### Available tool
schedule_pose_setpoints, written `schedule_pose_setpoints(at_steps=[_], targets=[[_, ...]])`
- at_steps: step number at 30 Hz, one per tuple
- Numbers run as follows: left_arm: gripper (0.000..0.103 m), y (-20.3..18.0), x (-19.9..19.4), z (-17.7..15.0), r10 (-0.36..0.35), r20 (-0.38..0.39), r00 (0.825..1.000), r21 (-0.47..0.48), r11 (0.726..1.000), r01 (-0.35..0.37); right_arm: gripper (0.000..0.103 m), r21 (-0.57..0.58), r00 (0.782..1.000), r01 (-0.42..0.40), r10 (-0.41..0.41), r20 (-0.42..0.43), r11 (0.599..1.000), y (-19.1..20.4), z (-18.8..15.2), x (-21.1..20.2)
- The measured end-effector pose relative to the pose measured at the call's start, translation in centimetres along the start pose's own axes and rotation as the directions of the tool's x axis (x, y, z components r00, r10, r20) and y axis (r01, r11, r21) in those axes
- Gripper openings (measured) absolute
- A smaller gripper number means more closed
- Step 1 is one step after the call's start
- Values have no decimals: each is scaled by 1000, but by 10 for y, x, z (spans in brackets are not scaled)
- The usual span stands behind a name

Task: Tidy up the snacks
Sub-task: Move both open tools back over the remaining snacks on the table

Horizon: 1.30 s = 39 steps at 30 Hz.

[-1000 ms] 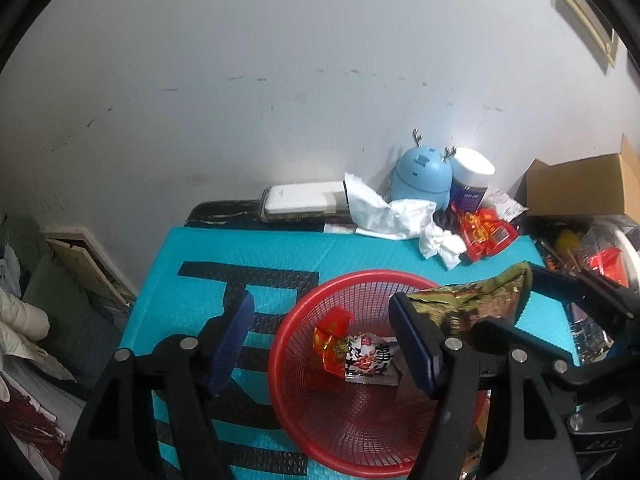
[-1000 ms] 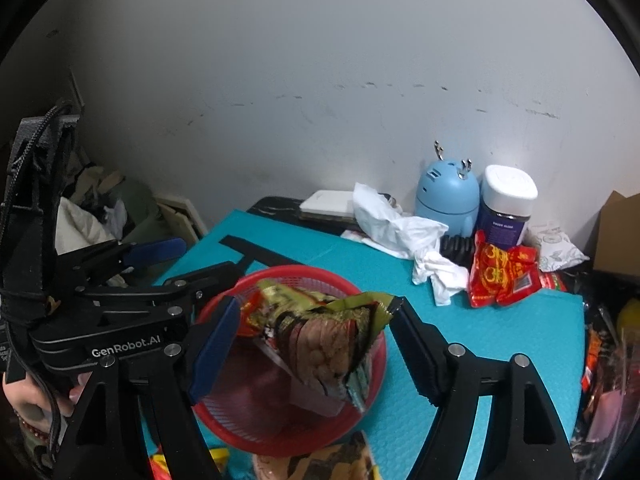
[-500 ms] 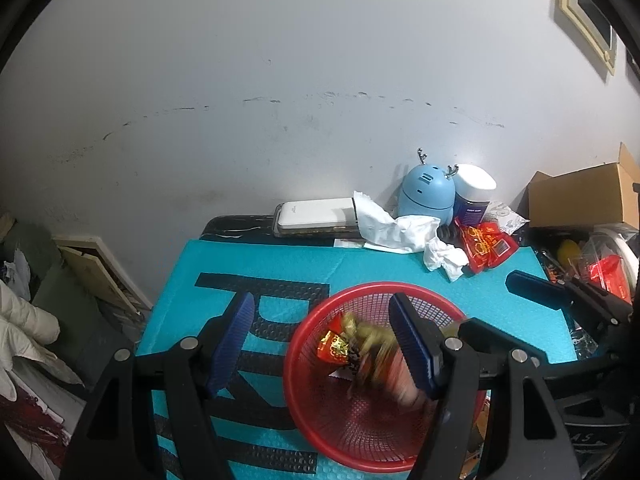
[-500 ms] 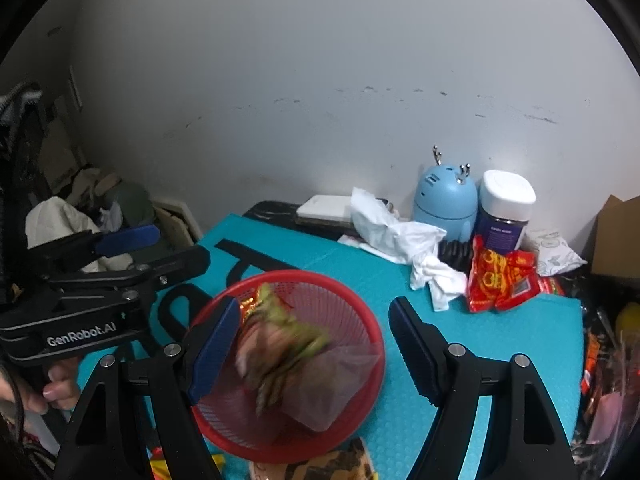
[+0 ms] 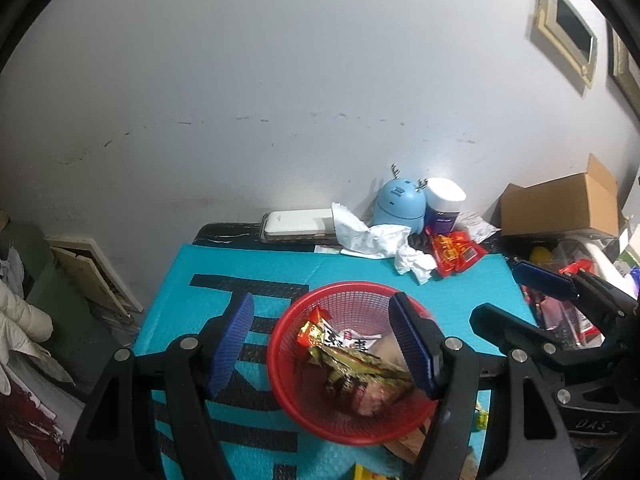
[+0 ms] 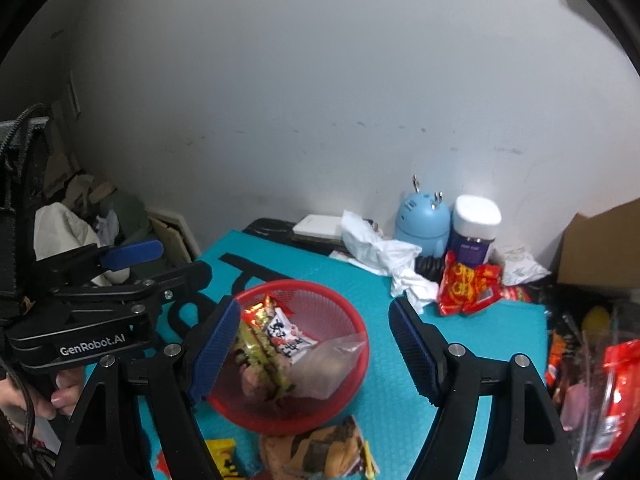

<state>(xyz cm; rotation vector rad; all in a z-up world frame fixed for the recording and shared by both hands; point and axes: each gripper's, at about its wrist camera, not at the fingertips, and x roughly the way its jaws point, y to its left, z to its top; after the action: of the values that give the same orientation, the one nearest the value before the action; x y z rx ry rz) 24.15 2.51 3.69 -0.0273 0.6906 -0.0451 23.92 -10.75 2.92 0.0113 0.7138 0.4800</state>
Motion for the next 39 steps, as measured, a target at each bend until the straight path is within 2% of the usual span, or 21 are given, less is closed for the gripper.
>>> schedule_pose_setpoints(at_steps=[8, 18, 22, 24, 31, 39], targets=[[69, -7, -57, 1, -6, 72, 997, 14, 1000, 5, 78, -58, 996, 31, -26, 80, 998, 26, 7, -59], [69, -22, -141, -13, -25, 178, 984, 43, 999, 18, 81, -88, 984, 86, -70, 162, 992, 55, 0, -135], [71, -31, -169, -27, -49, 212, 976, 63, 997, 37, 83, -100, 979, 92, -72, 191, 991, 64, -11, -163], [81, -36, -181, -37, -59, 227, 972, 72, 996, 44, 83, -101, 977, 100, -78, 200, 990, 66, -18, -173], [82, -49, -216, -71, -88, 253, 963, 107, 992, 62, 83, -62, 972, 124, -109, 207, 990, 69, -51, -207], [82, -66, -236, -107, -114, 233, 966, 152, 985, 80, 83, -24, 974, 137, -130, 187, 990, 68, -93, -230]])
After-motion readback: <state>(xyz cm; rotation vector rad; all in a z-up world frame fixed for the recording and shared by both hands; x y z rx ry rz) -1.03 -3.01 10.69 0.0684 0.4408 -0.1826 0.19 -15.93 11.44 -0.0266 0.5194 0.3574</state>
